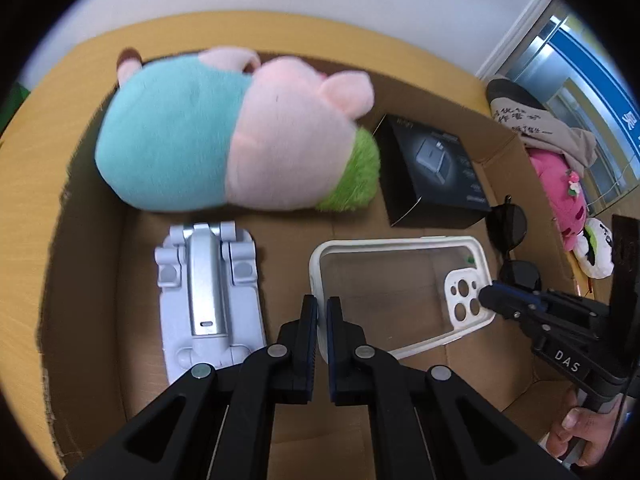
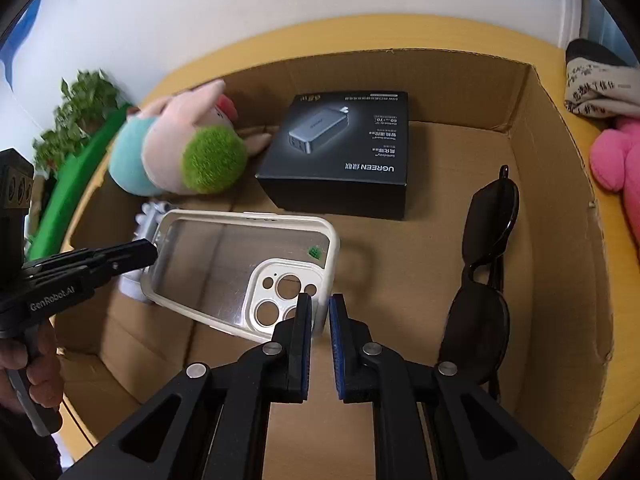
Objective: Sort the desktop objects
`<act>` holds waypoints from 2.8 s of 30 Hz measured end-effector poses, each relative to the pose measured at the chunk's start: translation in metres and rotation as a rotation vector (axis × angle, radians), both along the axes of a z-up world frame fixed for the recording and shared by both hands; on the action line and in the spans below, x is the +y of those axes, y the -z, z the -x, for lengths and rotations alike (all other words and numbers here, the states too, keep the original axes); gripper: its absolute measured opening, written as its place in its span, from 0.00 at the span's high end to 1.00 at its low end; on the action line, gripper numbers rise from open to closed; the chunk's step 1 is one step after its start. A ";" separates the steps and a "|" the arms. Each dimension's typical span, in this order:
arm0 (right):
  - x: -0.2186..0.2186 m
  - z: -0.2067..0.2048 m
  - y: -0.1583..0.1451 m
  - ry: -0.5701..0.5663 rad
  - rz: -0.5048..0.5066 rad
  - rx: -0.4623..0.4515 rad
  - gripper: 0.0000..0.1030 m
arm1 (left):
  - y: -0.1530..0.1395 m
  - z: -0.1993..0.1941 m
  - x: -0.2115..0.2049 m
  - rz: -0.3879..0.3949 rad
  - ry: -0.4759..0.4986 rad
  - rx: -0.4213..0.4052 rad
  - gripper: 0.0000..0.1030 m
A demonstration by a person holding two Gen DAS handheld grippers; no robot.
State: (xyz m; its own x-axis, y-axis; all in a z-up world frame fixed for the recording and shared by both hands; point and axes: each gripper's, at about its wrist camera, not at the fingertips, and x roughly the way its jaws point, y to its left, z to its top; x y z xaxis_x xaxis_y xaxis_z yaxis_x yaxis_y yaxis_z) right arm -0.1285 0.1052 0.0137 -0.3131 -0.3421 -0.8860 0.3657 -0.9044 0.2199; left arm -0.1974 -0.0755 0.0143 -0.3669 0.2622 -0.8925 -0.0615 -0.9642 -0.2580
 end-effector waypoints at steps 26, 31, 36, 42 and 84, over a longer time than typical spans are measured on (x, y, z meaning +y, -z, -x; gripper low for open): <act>0.019 -0.115 -0.086 0.136 0.032 0.482 0.00 | -0.133 -0.211 0.018 0.356 -0.294 0.991 0.00; 0.021 -0.144 -0.067 0.098 0.020 0.405 0.00 | -0.125 -0.242 0.014 0.291 -0.341 0.911 0.00; 0.018 -0.168 -0.061 0.103 -0.008 0.432 0.00 | -0.120 -0.262 0.021 0.335 -0.315 0.891 0.00; 0.017 -0.190 -0.065 0.122 -0.019 0.458 0.00 | -0.121 -0.278 0.028 0.322 -0.325 0.864 0.00; 0.030 -0.229 -0.065 0.126 -0.051 0.484 0.00 | -0.088 -0.277 0.054 0.336 -0.264 0.670 0.00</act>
